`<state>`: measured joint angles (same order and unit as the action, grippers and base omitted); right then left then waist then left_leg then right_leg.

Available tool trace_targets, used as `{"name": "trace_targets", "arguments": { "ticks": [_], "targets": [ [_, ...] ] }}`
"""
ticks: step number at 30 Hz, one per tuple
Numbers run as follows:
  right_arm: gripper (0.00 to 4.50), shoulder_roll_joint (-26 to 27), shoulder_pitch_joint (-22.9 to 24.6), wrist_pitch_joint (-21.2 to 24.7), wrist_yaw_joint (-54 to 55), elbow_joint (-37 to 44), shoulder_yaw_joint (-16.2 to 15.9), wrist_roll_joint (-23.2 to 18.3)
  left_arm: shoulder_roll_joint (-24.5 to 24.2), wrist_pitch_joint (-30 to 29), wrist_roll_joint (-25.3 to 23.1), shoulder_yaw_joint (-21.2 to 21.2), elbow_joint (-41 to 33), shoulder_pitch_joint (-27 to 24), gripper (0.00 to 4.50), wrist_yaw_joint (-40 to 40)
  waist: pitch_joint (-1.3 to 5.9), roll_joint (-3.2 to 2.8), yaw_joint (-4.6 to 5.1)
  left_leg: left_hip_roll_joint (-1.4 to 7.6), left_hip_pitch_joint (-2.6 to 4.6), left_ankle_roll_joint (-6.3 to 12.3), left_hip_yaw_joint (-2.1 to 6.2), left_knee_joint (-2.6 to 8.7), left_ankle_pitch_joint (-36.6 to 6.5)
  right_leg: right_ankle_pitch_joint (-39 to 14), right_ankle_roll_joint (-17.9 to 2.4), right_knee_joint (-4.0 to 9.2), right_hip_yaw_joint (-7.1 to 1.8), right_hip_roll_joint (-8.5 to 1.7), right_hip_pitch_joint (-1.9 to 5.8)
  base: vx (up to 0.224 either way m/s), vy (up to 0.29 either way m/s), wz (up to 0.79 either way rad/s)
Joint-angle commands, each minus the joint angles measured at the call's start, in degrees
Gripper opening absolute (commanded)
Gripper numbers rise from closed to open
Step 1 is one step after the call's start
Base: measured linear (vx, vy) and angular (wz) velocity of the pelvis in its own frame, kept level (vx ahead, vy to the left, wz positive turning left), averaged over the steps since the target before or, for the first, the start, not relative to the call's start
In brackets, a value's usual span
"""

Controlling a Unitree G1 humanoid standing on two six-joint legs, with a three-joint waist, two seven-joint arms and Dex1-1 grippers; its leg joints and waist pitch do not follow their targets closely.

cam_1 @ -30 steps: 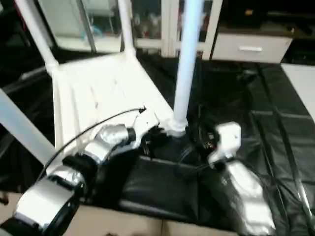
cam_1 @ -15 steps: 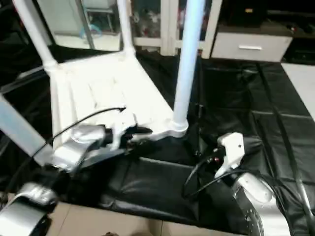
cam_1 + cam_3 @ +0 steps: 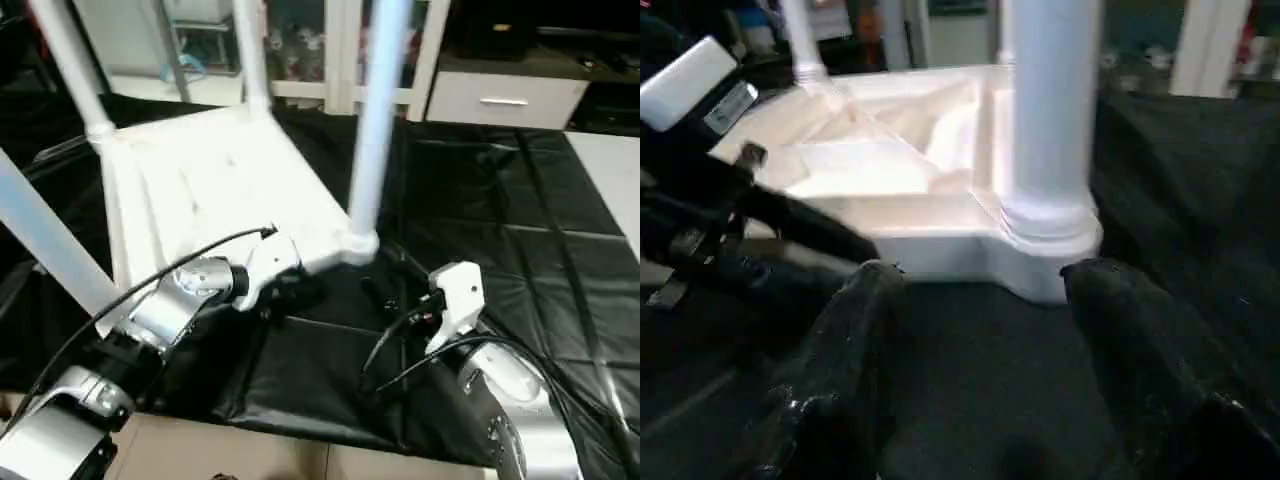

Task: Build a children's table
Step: Rotate leg to tighten, then rotate table base

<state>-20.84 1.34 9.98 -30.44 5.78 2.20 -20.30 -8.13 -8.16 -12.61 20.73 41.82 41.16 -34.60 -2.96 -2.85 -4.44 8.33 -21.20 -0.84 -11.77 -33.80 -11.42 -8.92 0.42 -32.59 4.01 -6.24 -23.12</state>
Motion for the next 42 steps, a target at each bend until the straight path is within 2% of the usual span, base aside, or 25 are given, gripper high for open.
{"name": "trace_targets", "arguments": {
  "ticks": [1,2,4,6,7,9,12,13,14,16,17,18,19,20,23,24,25,26,28,30,31,32,34,40,42],
  "targets": [
    [2.87,0.19,0.04,-0.1,0.87,-0.36,0.85,0.75,-0.09,1.84,-2.71,0.01,5.26,1.07,1.9,5.96,3.37,1.3,-0.17,4.3,0.22,3.32,2.69,4.6,-15.8,-20.71,-9.08,4.47,-2.31,-3.5,2.66,0.0,0.0,0.0],
    [2.87,0.24,0.0,-0.12,0.99,-0.45,0.95,0.82,0.44,3.03,-3.22,0.28,6.51,1.46,1.9,6.73,3.33,1.41,-0.03,4.14,0.02,3.62,2.75,4.62,-15.73,-22.29,-8.04,4.77,-2.16,-3.38,2.68,0.0,0.0,0.0],
    [2.87,0.43,-0.03,-0.23,1.31,-0.51,1.16,0.86,1.59,4.79,-3.72,0.57,8.56,2.0,1.9,8.62,3.5,1.42,0.01,4.25,0.28,3.76,2.72,4.5,-15.44,-22.05,-8.07,4.78,-2.21,-3.36,2.41,0.0,0.0,0.0],
    [2.87,0.96,-0.15,-0.39,1.9,-0.25,1.45,0.77,4.55,11.09,-2.99,-0.05,12.05,2.94,1.9,12.67,3.56,1.37,-0.04,4.27,0.18,4.22,2.74,4.44,-15.12,-20.52,-8.58,4.65,-2.18,-3.27,2.4,0.0,0.0,0.0],
    [2.87,0.96,-0.15,-0.39,1.9,-0.25,1.45,0.77,4.55,11.09,-2.99,-0.05,12.05,2.94,1.9,12.67,3.67,0.92,-0.21,4.41,0.32,4.41,2.75,4.39,-15.16,-18.76,-9.19,4.68,-2.17,-3.24,2.35,0.0,0.0,0.0],
    [2.87,1.23,0.23,-0.54,1.66,0.88,1.43,0.16,7.02,17.25,1.77,-3.94,10.31,2.46,1.9,12.15,3.88,0.78,-0.6,4.55,0.15,4.94,2.82,4.27,-13.92,-15.07,-10.95,4.14,-2.18,-3.52,2.59,0.0,0.0,0.0],
    [2.87,2.44,1.44,-1.18,1.06,3.31,1.92,-2.08,8.79,19.55,12.64,-9.05,-2.0,-2.43,1.9,2.53,4.2,0.96,-1.14,5.08,0.07,6.26,2.83,4.14,-11.9,-8.4,-14.19,3.04,-2.18,-3.9,2.95,0.0,0.0,0.0],
    [2.87,2.75,1.59,-1.36,1.1,3.66,1.98,-2.4,8.71,19.81,14.58,-9.53,-5.06,-3.8,2.19,0.58,4.05,0.94,-1.15,5.11,-0.33,7.36,2.67,4.03,-10.6,-6.54,-15.16,2.75,-2.19,-3.81,2.8,0.0,0.0,0.0],
    [2.87,3.08,1.72,-1.55,1.16,4.01,2.01,-2.7,8.56,20.23,16.44,-9.93,-8.2,-5.24,2.25,-1.18,4.17,0.95,-1.16,5.11,-0.27,8.12,2.68,3.91,-10.02,-5.74,-15.57,2.48,-2.17,-3.87,2.94,0.0,0.0,0.0],
    [2.87,4.63,1.78,-2.51,2.01,4.58,1.73,-2.83,7.21,23.96,18.32,-9.97,-15.75,-8.64,2.25,-0.14,3.98,1.51,-0.76,4.98,-0.53,9.07,2.43,3.82,-10.23,-7.06,-14.92,2.72,-2.2,-3.65,2.73,0.0,0.0,0.0],
    [2.87,4.63,1.78,-2.51,2.01,4.58,1.73,-2.83,7.21,23.96,18.32,-9.97,-15.75,-8.64,2.3,-0.14,3.94,1.17,-0.73,4.98,-0.51,8.86,2.43,3.87,-11.0,-9.51,-14.19,2.9,-2.17,-3.67,2.61,0.0,0.0,0.0],
    [2.87,5.15,1.78,-2.84,2.27,4.74,1.61,-2.82,6.83,25.41,19.02,-10.04,-17.81,-9.57,2.61,0.53,3.81,1.08,-0.74,4.87,-0.32,8.39,2.35,3.86,-11.73,-11.43,-13.63,3.11,-2.13,-3.46,2.36,0.0,0.0,0.0],
    [2.87,6.17,1.52,-3.25,2.68,4.69,1.07,-2.68,6.24,27.87,19.49,-10.56,-21.65,-10.79,2.61,2.76,3.97,1.56,-0.92,5.1,-0.28,7.58,2.59,3.81,-12.09,-12.92,-12.94,2.88,-2.27,-3.74,2.48,0.0,0.0,0.0],
    [2.87,7.28,0.97,-3.67,2.99,4.31,0.14,-2.22,5.87,32.56,18.22,-12.14,-25.85,-11.43,2.68,7.19,3.64,1.66,-0.63,5.19,-0.41,6.87,2.52,4.11,-13.31,-15.07,-11.89,3.19,-2.2,-3.31,2.09,0.0,0.0,0.0],
    [2.87,8.16,0.22,-3.91,3.28,3.7,-0.47,-1.94,6.43,36.22,15.62,-14.97,-29.65,-11.07,2.99,11.49,3.29,1.56,-0.42,5.29,-0.05,3.91,2.67,4.56,-16.63,-19.84,-9.4,3.69,-2.24,-3.22,1.94,0.0,0.0,0.0],
    [2.87,8.45,-0.1,-4.03,3.39,3.44,-0.61,-1.87,6.87,37.64,13.63,-16.6,-31.29,-10.62,3.09,13.49,3.21,1.59,-0.28,5.25,-0.08,3.46,2.66,4.63,-17.03,-20.14,-8.97,3.78,-2.27,-3.1,1.92,0.0,0.0,0.0],
    [2.87,8.78,-0.4,-4.14,3.5,3.27,-0.74,-1.76,7.41,38.75,11.93,-18.34,-33.49,-10.14,3.12,15.35,3.23,2.23,-0.28,5.26,-0.07,2.86,2.72,4.65,-17.2,-20.74,-8.33,3.64,-2.35,-3.24,1.99,0.0,0.0,0.0],
    [2.87,9.06,-0.64,-4.24,3.54,3.18,-0.83,-1.72,7.71,40.3,8.89,-20.12,-35.54,-9.4,3.18,18.48,3.18,2.28,-0.26,5.28,0.19,2.36,2.59,4.64,-17.51,-21.09,-7.62,3.9,-2.46,-3.09,1.68,0.0,0.0,0.0],
    [2.87,9.49,-1.04,-4.32,3.54,2.95,-0.82,-1.63,7.55,41.8,3.69,-22.45,-38.86,-7.97,3.39,24.75,3.26,2.17,-0.18,5.26,0.06,1.75,2.82,4.71,-17.07,-19.56,-6.88,3.64,-2.47,-3.07,1.87,0.0,0.0,0.0],
    [2.87,9.72,-1.44,-4.51,3.56,2.65,-0.53,-1.65,7.09,42.9,-1.99,-24.56,-41.61,-6.67,3.48,31.55,3.25,2.55,-0.05,5.15,-0.16,1.76,2.86,4.72,-16.58,-18.15,-6.44,3.51,-2.48,-3.0,1.97,0.0,0.0,0.0],
    [2.87,9.72,-1.59,-4.58,3.56,2.49,-0.41,-1.7,6.8,43.19,-4.56,-25.17,-42.42,-6.34,3.61,33.94,3.45,2.49,-0.04,5.11,0.07,1.79,2.9,4.51,-16.03,-16.02,-6.38,3.33,-2.5,-2.92,1.96,0.0,0.0,0.0],
    [2.87,9.73,-1.71,-4.61,3.61,2.35,-0.25,-1.81,6.78,43.15,-6.53,-25.98,-43.07,-5.92,3.72,36.38,3.43,2.45,0.02,5.02,-0.09,1.93,2.9,4.51,-15.76,-15.45,-6.5,3.28,-2.49,-2.85,2.01,0.0,0.0,0.0],
    [2.87,9.71,-1.85,-4.67,3.69,2.21,-0.03,-1.91,6.76,42.31,-9.53,-27.8,-44.09,-5.11,3.9,40.44,3.56,2.69,-0.09,4.9,-0.03,2.34,2.79,4.27,-14.85,-14.16,-7.01,3.15,-2.51,-2.9,2.0,0.0,0.0,0.0],
    [2.87,9.79,-1.58,-4.57,3.59,2.25,0.25,-1.88,6.45,42.55,-16.25,-32.24,-44.87,-2.67,4.36,49.01,3.86,2.67,-0.19,4.76,-0.19,4.5,2.76,3.76,-11.7,-9.43,-8.92,2.63,-2.36,-2.7,2.07,0.0,0.0,0.0],
    [2.87,9.8,-1.19,-4.66,3.41,2.16,0.21,-1.8,4.8,42.53,-18.72,-33.13,-44.18,-1.75,4.46,52.94,3.82,2.62,-0.2,4.76,-0.22,4.79,2.83,3.78,-11.98,-9.93,-8.91,2.67,-2.31,-2.7,2.09,0.0,0.0,0.0]
  ]
}}
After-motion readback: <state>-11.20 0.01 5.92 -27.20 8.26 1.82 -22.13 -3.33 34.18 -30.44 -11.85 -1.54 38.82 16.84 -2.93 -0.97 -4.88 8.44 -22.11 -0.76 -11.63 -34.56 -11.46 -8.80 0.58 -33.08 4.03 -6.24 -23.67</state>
